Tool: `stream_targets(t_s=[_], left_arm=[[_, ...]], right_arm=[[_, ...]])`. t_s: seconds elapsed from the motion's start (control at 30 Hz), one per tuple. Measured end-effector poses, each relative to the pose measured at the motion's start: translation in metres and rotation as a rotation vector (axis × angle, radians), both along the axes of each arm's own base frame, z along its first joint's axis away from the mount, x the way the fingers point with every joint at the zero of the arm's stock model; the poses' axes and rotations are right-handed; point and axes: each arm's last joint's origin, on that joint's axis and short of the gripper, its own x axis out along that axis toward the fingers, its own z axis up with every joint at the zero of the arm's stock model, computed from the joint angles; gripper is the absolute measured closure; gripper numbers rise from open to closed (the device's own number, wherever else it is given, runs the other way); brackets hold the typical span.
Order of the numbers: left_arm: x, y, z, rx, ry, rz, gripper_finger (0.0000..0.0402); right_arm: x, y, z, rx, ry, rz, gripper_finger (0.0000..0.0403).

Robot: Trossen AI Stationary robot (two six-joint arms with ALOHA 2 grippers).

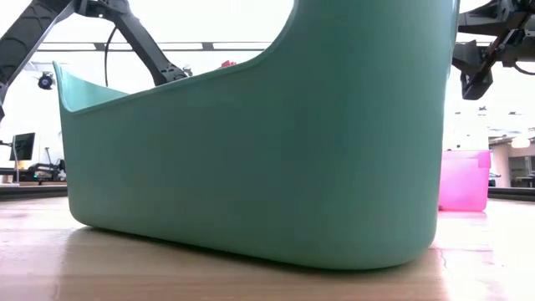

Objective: Pick & Place Food Item
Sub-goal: Put the black and blue spoon into the pink bin

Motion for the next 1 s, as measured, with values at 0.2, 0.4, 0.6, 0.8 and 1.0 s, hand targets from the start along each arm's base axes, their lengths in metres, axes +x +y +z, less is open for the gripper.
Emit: stream_targets(t_s=[0.2, 0.4, 0.6, 0.8, 1.0], left_arm=[[-0.0002, 0.0000, -0.0001, 0.002, 0.001, -0.010, 0.0300], [-0.0012, -0.0014, -0.0009, -0.016, 0.005, -0.014, 0.0372], [-0.0013, -0.0015, -0.0008, -0.009, 0.008, -0.031, 0.0386], [-0.0013, -0.0015, -0.0005, -0.005, 0.007, -0.039, 0.0394], [-0.0013, -0.0015, 0.0012, 0.020, 0.004, -0.078, 0.0393]], right_arm=[[0.0000, 0.0000, -0.0001, 0.000, 0.000, 0.000, 0.0232], [0.0000, 0.0000, -0.0001, 0.000, 0.000, 0.000, 0.0232], [0.0000, 0.0000, -0.0001, 0.000, 0.000, 0.000, 0.0232], [0.0000, 0.0000, -0.0001, 0.000, 0.000, 0.000, 0.0232], [0.0000, 0.0000, 0.0000, 0.000, 0.000, 0.000, 0.0232]])
